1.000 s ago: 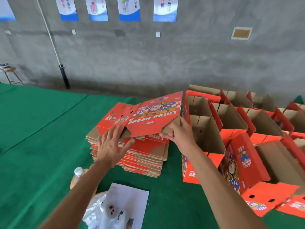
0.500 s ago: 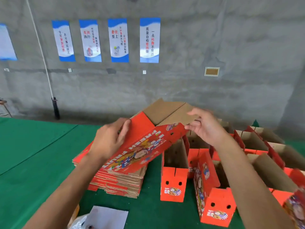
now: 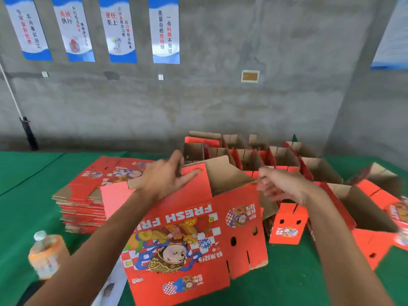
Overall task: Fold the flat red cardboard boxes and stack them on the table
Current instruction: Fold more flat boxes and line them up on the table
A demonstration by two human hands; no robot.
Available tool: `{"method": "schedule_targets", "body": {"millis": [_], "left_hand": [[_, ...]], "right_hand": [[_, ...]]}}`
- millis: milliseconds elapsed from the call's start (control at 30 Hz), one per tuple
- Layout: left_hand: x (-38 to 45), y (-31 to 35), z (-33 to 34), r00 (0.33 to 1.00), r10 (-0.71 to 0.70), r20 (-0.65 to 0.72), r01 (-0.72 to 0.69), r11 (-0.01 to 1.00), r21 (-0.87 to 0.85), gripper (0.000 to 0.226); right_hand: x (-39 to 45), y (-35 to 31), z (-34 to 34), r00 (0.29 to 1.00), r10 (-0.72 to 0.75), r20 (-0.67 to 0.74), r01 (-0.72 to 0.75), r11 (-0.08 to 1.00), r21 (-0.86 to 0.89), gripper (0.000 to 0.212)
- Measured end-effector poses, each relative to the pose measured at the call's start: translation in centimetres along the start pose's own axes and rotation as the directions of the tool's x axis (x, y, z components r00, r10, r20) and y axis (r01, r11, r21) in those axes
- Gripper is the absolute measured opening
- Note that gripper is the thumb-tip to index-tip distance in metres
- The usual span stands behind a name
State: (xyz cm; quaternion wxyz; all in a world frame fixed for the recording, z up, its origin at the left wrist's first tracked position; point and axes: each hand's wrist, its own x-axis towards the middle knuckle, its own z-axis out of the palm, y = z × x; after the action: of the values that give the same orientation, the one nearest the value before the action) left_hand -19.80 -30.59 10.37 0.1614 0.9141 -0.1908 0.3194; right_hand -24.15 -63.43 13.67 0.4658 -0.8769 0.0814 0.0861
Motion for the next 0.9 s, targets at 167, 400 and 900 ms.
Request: {"method": "schedule_targets", "body": {"millis": [167,400,900], "left_hand": [[-4.4,3.0,7.2,0.983,0.177,-0.047,-0.177,0.984,0.007,0.062],[-6.7,7.4,14.6,0.801,0.547,-0.243,-0.535,0.836,0.119,0.058],[-8.6,11.8,18.1,0.963,0.27,0.017,-0.262,0.947,-0.188,0.029]], "right_hand": [[0.3,11.7,2.6,0.999,0.015,0.052,-0.028,0.964,0.265,0.035],[-0.2,17.4,7.9,0.995,0.048,-0.084,0.016,0.772,0.635,0.097],[2.2,18.3,11.0,0.947,-0.055,-0.317,0.107,0.983,0.149,0.041]]}}
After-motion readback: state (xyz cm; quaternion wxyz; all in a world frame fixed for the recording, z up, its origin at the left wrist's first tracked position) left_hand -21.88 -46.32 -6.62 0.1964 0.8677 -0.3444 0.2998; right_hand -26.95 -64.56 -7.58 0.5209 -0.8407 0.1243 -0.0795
